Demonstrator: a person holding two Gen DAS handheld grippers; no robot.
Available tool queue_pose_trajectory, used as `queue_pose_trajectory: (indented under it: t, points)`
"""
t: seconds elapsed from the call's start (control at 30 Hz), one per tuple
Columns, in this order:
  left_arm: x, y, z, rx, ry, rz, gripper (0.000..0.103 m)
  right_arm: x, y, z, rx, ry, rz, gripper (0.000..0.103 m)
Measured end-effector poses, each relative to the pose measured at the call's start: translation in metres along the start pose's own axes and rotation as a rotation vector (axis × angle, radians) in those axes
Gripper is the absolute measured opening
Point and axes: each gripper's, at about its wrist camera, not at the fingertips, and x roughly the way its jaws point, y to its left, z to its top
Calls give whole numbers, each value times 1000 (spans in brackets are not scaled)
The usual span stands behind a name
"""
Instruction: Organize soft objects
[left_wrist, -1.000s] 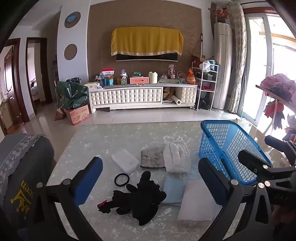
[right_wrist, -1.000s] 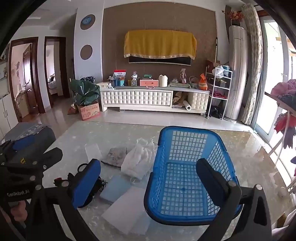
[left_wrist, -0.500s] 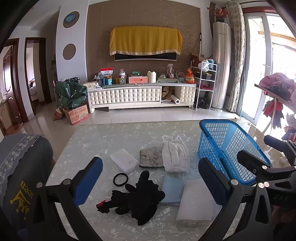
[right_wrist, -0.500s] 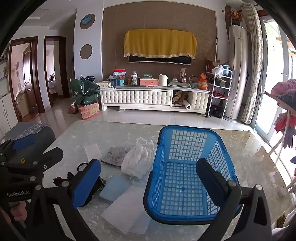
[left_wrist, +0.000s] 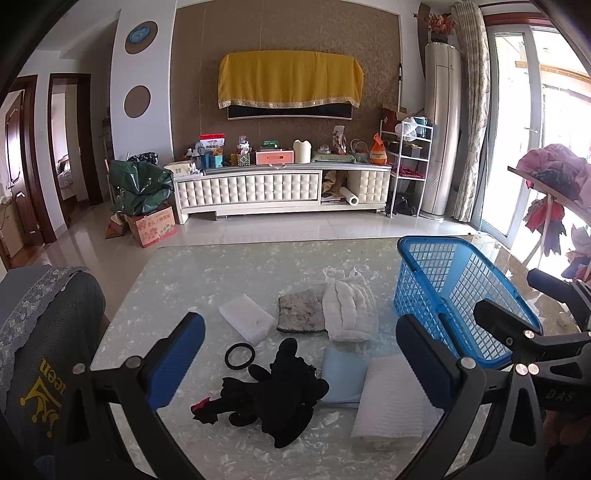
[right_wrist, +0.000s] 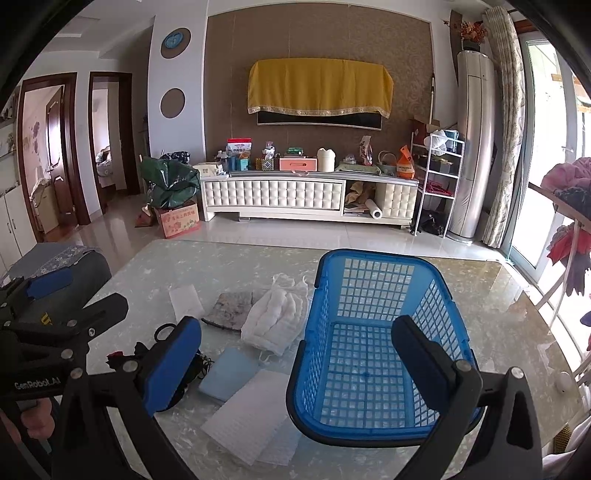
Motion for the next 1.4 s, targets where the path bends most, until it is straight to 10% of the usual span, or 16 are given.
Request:
queue_pose_trajectory:
  t: [1.4]
  points:
    - [2,-8,3,46,-7,-20,103,-7,-4,-1,18,-13,23,103]
